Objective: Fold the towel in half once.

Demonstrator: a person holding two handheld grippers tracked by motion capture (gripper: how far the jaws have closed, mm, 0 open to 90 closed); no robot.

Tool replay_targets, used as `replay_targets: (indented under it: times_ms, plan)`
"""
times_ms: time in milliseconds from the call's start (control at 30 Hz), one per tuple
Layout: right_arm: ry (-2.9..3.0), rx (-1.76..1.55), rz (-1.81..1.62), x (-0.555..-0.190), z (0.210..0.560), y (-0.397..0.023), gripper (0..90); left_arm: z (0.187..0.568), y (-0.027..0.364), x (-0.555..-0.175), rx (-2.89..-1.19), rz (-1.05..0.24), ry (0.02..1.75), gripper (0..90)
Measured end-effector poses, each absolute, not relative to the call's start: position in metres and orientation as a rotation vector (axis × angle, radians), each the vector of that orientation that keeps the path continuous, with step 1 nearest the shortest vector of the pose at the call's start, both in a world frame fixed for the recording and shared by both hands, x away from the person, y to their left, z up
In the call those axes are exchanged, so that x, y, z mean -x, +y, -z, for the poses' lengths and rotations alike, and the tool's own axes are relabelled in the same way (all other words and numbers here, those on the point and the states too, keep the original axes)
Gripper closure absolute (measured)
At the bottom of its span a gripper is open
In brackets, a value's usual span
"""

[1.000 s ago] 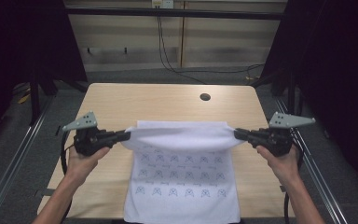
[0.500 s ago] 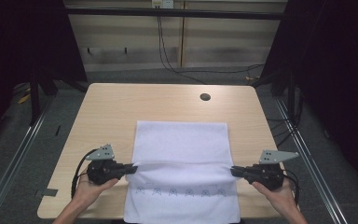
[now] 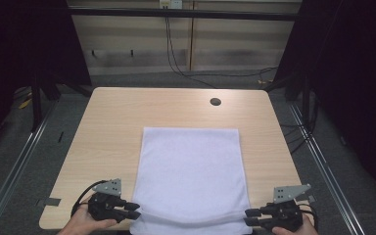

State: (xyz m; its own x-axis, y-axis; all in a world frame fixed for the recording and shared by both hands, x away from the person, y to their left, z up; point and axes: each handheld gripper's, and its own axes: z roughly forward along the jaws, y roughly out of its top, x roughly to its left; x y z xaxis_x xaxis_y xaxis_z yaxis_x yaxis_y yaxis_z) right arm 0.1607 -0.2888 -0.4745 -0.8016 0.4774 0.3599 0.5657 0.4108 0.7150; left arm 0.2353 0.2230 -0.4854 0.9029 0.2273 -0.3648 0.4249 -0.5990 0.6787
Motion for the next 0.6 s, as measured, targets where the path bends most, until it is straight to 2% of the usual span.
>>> replay_targets:
  times_ms: [100,267,400,600]
  plan:
    - [-2.529,0.974,1.433,-0.159,0.468,-0.291,62.5,0.479,0.230,-0.235,-2.165,0.293,0.470,61.1]
    - [-2.551,1.102,1.545,-0.168,0.462,-0.297,60.1,0.473,0.234,-0.252,-2.075,0.231,0.553,57.4]
    - [-2.589,1.179,1.554,-0.187,0.459,-0.294,61.0,0.472,0.224,-0.279,-2.057,0.140,0.644,59.5]
    - [-2.649,1.205,1.470,-0.240,0.464,-0.276,62.1,0.475,0.207,-0.325,-2.057,0.082,0.715,67.9]
